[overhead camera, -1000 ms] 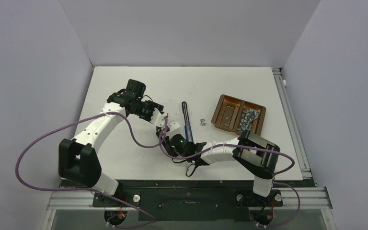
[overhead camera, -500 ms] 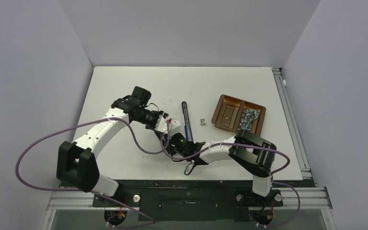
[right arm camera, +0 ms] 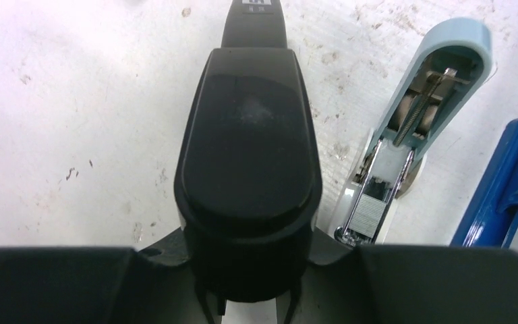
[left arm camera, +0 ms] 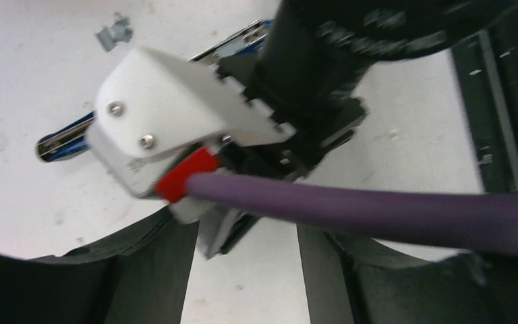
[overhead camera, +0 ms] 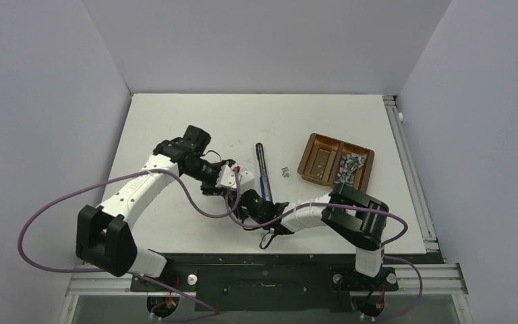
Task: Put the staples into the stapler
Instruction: Close the stapler at the center of the board.
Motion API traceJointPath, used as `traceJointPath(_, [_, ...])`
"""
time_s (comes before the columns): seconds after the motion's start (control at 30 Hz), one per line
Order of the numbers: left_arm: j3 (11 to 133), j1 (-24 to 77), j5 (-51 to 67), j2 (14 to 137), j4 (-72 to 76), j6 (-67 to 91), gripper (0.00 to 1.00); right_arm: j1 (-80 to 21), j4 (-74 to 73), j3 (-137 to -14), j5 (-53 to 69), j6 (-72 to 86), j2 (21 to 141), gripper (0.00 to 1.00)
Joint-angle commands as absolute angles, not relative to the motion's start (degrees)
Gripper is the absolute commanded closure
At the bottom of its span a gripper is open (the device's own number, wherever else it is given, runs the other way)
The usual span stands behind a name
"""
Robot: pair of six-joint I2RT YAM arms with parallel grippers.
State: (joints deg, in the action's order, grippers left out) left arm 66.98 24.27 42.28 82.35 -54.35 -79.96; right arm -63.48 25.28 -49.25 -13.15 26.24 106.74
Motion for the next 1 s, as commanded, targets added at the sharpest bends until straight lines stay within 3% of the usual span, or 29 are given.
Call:
traceJointPath(0.0, [65.5,25.5,51.1,76.9,-64.0,-74.5,0.48,-62.7,24.5,-48.6,-14.4,27.7,108.8,0.92])
traceJointPath(0.27, [62.5,17.5,47.3,71.8,-57.8,-60.5,0.41,-64.2,23.4,-49.6,-17.6,27.3,108.5,0.89])
traceJointPath(0.5, [63.6,4.9,45.3,73.9,-59.3,-52.3,0.41,-65.8,22.2,-50.1,-19.6,26.8,108.3,0.60])
traceJointPath(0.77, [62.0,3.1,40.6,70.9,-54.6,-45.6,0.41,-67.3,21.0,-49.4,-18.6,26.2,105.9,0.53])
traceJointPath(0.97, [65.0,3.1,39.1,74.0,-54.0,-40.5,0.41,-67.1,17.0,-47.4,-13.8,26.7,96.2,0.52])
